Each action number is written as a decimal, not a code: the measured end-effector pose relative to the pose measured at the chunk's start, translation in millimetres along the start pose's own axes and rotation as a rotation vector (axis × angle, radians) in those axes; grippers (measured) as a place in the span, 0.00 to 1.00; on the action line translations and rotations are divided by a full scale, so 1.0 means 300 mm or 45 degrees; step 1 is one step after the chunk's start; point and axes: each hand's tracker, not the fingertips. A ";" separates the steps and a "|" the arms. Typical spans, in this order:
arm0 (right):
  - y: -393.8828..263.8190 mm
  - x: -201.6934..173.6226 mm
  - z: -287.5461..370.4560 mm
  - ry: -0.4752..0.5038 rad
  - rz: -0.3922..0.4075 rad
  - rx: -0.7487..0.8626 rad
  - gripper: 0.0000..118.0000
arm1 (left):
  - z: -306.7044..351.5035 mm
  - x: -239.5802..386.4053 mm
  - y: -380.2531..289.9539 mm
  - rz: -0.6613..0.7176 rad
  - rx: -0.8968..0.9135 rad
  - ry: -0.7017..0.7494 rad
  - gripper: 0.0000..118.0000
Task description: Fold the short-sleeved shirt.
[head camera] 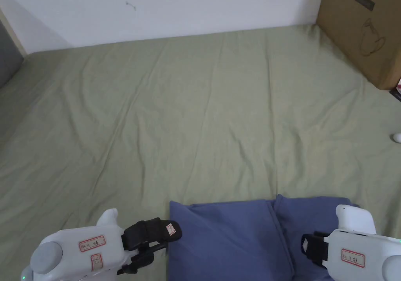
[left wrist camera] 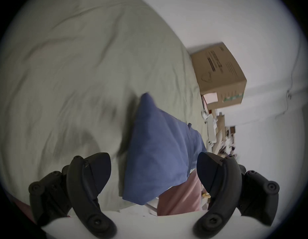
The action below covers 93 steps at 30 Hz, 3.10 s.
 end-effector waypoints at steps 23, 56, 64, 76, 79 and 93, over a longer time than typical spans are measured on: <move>0.024 -0.148 -0.045 0.018 0.094 -0.079 0.00 | 0.178 -0.203 0.216 -0.045 0.009 0.094 0.07; -0.009 0.029 -0.031 0.018 -0.043 -0.073 0.00 | -0.220 0.500 0.073 -0.427 -0.215 0.243 0.29; -0.033 0.061 0.047 -0.118 0.041 -0.034 0.00 | -0.222 0.490 0.068 -0.450 -0.227 0.317 0.75; -0.012 0.080 0.025 -0.028 -0.065 0.002 0.00 | -0.205 0.357 0.028 -0.338 -0.129 0.314 0.03; -0.017 0.083 0.032 -0.031 -0.060 -0.001 0.00 | -0.316 0.391 -0.032 -0.393 -0.198 0.315 0.02; -0.019 0.112 0.085 -0.089 -0.065 0.020 0.00 | -0.529 0.562 -0.208 -0.622 -0.367 0.192 0.02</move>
